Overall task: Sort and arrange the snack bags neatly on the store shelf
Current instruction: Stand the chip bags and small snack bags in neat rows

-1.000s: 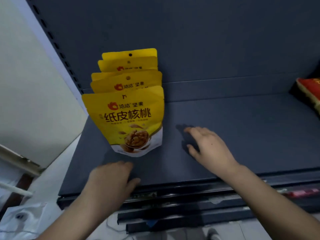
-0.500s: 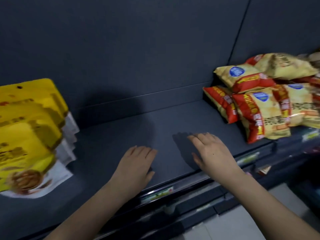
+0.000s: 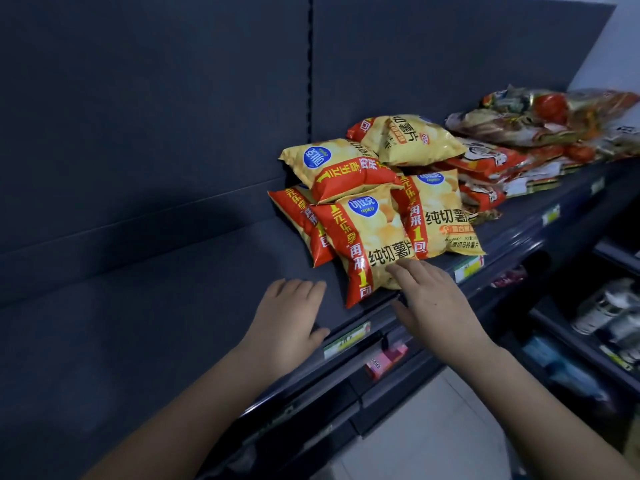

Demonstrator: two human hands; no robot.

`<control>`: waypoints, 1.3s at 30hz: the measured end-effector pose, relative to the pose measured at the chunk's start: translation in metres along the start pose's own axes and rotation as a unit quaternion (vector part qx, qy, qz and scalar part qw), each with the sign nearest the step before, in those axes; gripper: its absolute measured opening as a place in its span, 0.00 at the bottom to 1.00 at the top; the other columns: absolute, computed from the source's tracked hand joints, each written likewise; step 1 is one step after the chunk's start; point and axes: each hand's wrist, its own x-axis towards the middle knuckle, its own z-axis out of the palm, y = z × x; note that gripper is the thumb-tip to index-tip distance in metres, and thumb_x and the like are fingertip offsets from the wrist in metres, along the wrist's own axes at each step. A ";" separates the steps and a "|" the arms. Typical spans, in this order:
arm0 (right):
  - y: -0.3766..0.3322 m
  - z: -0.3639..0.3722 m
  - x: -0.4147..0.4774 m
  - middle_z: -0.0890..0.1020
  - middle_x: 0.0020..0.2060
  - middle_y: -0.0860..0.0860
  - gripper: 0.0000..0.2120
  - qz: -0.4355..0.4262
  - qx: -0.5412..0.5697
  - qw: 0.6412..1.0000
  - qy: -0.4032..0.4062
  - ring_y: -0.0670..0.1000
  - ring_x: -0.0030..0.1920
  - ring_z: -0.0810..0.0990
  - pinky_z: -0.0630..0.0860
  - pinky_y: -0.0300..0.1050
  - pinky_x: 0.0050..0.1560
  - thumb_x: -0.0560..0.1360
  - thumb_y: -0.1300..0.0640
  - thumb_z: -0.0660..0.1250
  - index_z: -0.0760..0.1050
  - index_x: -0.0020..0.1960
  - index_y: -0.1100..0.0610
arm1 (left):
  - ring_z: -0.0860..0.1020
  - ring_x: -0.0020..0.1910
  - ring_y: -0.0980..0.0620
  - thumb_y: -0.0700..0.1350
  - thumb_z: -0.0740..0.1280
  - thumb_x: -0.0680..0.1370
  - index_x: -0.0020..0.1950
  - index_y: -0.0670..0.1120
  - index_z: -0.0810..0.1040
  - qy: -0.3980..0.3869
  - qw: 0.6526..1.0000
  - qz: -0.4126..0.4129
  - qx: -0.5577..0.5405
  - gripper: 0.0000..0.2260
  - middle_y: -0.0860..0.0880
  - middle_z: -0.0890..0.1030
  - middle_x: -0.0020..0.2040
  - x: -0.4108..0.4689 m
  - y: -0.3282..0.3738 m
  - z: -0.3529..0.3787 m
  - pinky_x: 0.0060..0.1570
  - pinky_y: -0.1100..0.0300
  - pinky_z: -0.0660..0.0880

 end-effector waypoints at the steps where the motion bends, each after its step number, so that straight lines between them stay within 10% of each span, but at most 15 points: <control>1: 0.008 0.004 0.002 0.80 0.52 0.57 0.30 0.013 0.000 1.000 -0.007 0.59 0.50 0.81 0.78 0.53 0.51 0.57 0.63 0.79 0.76 0.58 0.61 | 0.65 0.69 0.52 0.57 0.60 0.79 0.76 0.45 0.55 0.005 1.000 -0.007 -0.005 0.30 0.51 0.69 0.69 0.009 0.003 0.002 0.69 0.58 0.55; 7: 0.031 0.018 0.025 0.63 0.72 0.54 0.39 0.061 0.043 0.994 -0.085 0.55 0.71 0.64 0.63 0.48 0.69 0.73 0.50 0.69 0.52 0.76 0.57 | 0.67 0.68 0.49 0.63 0.60 0.77 0.77 0.41 0.46 -0.003 0.998 -0.062 -0.018 0.40 0.47 0.70 0.69 0.062 0.011 0.015 0.68 0.56 0.59; 17: 0.055 0.036 0.072 0.63 0.71 0.52 0.60 0.124 0.251 0.949 -0.144 0.51 0.61 0.72 0.73 0.45 0.55 0.65 0.55 0.77 0.28 0.69 0.39 | 0.68 0.68 0.48 0.61 0.68 0.73 0.74 0.41 0.28 -0.053 0.987 -0.091 -0.122 0.54 0.46 0.67 0.70 0.105 0.012 0.034 0.69 0.55 0.59; 25: 0.065 0.060 0.077 0.74 0.55 0.49 0.63 0.121 0.322 0.927 -0.151 0.49 0.54 0.76 0.73 0.44 0.53 0.62 0.56 0.80 0.29 0.70 0.39 | 0.69 0.65 0.49 0.51 0.68 0.77 0.72 0.42 0.26 -0.035 0.978 -0.133 -0.158 0.50 0.47 0.67 0.69 0.110 0.024 0.034 0.64 0.58 0.64; 32: 0.064 0.070 0.074 0.75 0.63 0.51 0.62 0.086 0.321 0.937 -0.106 0.55 0.60 0.76 0.74 0.57 0.56 0.59 0.53 0.81 0.37 0.74 0.42 | 0.73 0.58 0.46 0.42 0.63 0.78 0.66 0.45 0.21 0.006 0.967 -0.201 -0.155 0.44 0.45 0.68 0.69 0.113 0.041 0.038 0.53 0.57 0.67; 39: 0.036 0.050 0.066 0.75 0.60 0.53 0.56 0.020 0.344 0.935 -0.082 0.57 0.60 0.73 0.71 0.56 0.58 0.63 0.55 0.79 0.42 0.77 0.51 | 0.77 0.38 0.43 0.33 0.70 0.66 0.73 0.44 0.32 0.089 0.966 -0.209 -0.127 0.52 0.41 0.80 0.48 0.073 0.042 0.033 0.36 0.59 0.64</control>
